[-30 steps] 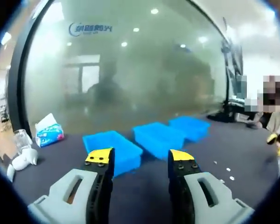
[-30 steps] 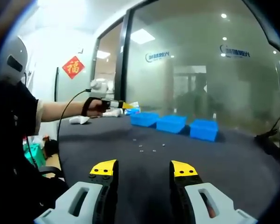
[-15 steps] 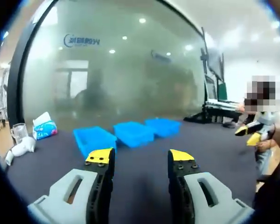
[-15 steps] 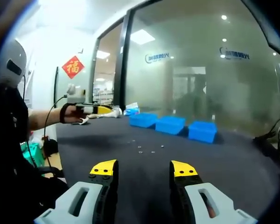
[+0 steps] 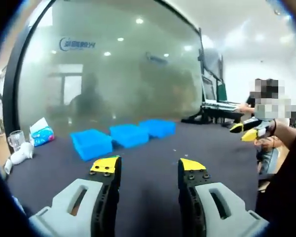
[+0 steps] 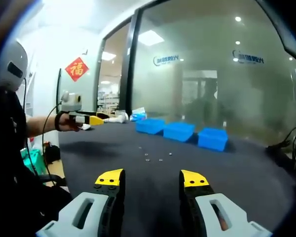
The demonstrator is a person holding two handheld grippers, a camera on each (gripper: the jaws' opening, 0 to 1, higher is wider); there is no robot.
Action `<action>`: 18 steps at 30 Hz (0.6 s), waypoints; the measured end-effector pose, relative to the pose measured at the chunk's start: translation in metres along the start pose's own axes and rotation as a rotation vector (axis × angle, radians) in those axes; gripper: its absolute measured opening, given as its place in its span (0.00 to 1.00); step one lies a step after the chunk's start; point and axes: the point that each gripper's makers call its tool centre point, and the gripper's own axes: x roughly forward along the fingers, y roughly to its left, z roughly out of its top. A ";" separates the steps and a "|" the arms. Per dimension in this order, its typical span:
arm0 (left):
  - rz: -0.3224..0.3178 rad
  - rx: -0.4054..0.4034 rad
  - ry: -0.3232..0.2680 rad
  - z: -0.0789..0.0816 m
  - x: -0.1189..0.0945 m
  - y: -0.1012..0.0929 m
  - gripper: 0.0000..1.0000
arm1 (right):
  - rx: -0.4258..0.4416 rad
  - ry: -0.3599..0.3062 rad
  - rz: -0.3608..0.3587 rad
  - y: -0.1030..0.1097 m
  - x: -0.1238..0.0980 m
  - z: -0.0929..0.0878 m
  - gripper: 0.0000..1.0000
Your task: Sort the screws, nuts, and washers into the corresponding bins
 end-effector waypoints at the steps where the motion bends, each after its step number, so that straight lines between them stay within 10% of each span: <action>1: -0.028 0.002 -0.006 0.003 0.001 -0.004 0.45 | -0.002 0.002 -0.002 0.000 0.000 0.000 0.40; 18: -0.170 0.042 0.046 0.009 0.026 -0.021 0.45 | -0.007 0.021 -0.031 -0.012 -0.007 -0.008 0.41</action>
